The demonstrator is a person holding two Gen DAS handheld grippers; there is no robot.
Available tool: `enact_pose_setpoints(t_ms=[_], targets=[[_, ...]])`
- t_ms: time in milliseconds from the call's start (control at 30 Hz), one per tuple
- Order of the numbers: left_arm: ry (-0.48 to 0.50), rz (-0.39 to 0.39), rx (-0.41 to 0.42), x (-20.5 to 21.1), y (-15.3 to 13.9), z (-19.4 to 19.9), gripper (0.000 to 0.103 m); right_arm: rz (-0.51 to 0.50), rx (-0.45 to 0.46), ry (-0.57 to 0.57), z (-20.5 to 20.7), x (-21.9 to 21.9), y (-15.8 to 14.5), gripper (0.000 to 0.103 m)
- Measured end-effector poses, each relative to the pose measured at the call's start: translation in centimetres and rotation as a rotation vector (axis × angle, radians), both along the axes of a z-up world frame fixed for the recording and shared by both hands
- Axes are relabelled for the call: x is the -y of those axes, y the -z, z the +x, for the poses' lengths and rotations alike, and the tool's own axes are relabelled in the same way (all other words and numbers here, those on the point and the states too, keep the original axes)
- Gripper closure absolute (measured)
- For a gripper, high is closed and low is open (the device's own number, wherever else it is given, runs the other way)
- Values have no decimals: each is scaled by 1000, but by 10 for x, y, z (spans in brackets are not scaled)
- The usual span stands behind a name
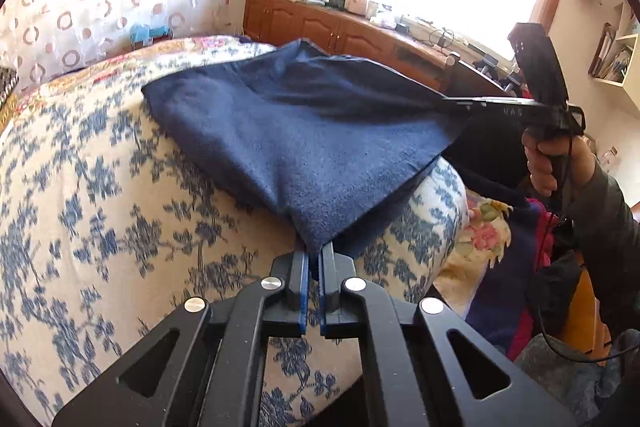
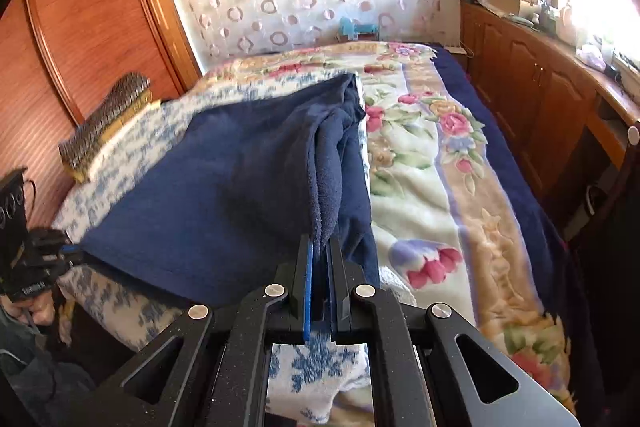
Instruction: Fold small clothes
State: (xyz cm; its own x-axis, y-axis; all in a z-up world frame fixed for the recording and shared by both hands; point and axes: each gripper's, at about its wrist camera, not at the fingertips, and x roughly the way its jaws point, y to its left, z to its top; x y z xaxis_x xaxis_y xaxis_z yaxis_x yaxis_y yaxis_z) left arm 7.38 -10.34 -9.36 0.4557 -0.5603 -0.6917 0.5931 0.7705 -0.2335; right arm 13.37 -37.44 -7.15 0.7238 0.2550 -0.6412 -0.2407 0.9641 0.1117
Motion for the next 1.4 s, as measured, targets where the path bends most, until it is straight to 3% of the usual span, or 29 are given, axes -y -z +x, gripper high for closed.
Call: enact_pose_setpoints(t_ms=[100, 167, 233, 267, 467, 600, 767, 967, 1067, 1133, 1233, 1400], targets=[[4, 16, -24, 1, 9, 9, 99, -45, -40, 28, 4, -3, 24, 97], [9, 22, -36, 4, 16, 11, 99, -41, -55, 45, 8, -2, 35, 86], [9, 26, -41, 5, 18, 11, 99, -62, -42, 93, 10, -1, 39, 59], [9, 26, -43, 5, 19, 11, 99, -69, -30, 115, 10, 0, 41, 55], [7, 35, -69, 6, 29, 10, 99, 34, -84, 112, 18, 7, 56, 44], [7, 38, -85, 6, 34, 9, 99, 125, -117, 111, 25, 17, 61, 44], [9, 37, -90, 6, 34, 7, 99, 140, -117, 105, 23, 22, 59, 45], [12, 28, -73, 8, 25, 7, 99, 70, -70, 104, 9, 11, 54, 60], [18, 25, -41, 9, 15, 5, 99, 33, -48, 104, 4, 7, 52, 72], [17, 14, -17, 10, 6, 4, 99, 13, -30, 91, 1, 2, 48, 85], [11, -14, 11, 8, -9, 6, 99, -21, 4, 82, -4, -4, 42, 90], [-18, -68, 72, 2, -44, 22, 99, 26, 69, 56, -10, -1, 18, 92]])
